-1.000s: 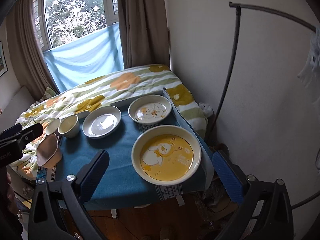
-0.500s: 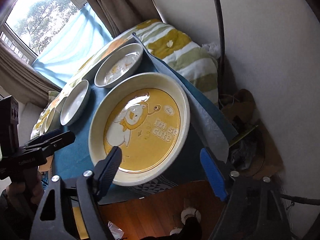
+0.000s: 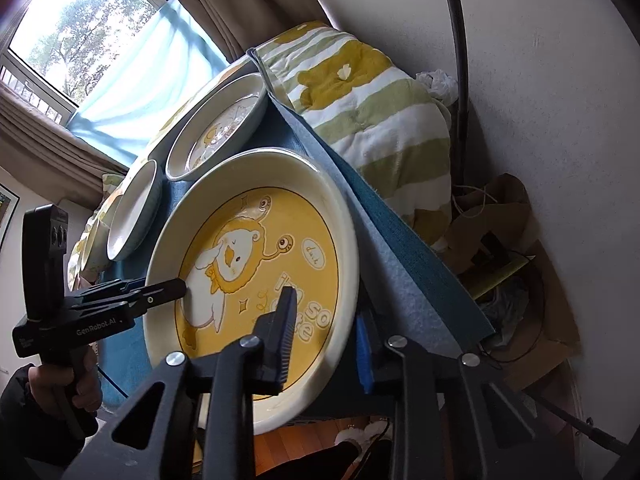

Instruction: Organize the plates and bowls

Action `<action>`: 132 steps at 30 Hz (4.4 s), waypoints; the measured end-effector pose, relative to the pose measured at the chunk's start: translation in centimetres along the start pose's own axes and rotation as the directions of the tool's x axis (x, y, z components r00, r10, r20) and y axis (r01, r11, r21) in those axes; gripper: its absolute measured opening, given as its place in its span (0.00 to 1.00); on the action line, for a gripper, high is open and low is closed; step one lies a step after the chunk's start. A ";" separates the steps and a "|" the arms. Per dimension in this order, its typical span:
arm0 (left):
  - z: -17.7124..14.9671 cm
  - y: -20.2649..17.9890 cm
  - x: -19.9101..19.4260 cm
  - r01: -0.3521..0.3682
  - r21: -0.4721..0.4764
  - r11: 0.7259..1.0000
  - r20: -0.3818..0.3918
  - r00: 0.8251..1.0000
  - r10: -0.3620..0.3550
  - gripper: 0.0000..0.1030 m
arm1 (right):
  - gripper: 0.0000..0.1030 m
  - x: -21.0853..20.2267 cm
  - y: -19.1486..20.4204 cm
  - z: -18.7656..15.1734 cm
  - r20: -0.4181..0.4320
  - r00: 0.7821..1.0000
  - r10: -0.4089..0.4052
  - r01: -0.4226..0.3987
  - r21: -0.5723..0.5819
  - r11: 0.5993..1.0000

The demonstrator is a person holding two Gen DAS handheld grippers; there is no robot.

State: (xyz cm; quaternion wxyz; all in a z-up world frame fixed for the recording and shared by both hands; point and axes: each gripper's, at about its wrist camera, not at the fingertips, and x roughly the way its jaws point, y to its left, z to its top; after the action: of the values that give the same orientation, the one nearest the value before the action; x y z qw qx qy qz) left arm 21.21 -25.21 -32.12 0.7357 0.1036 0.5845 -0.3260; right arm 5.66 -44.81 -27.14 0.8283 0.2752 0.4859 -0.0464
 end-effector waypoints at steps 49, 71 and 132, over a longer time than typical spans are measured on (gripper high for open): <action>-14.3 15.5 -16.5 -0.253 -0.407 0.878 0.167 0.924 0.344 0.17 | 0.13 7.2 20.3 -1.2 -0.249 0.957 0.150 -0.257 -0.484 0.836; -20.8 22.3 -12.7 -0.267 -0.505 0.821 0.113 0.922 0.370 0.16 | 0.13 13.6 26.1 -5.7 -0.316 0.940 0.128 -0.301 -0.590 0.750; -0.6 21.4 -9.8 -0.079 -0.772 0.631 0.135 0.949 0.285 0.64 | 0.62 20.0 27.1 18.8 -0.435 0.900 0.009 -0.366 -0.746 0.557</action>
State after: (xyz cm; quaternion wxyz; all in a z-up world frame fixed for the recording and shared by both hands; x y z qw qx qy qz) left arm 32.58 -4.95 -28.08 0.8065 -0.1951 0.5579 0.0144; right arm 40.12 -27.53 -25.53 0.7490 -0.0808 0.5708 0.3264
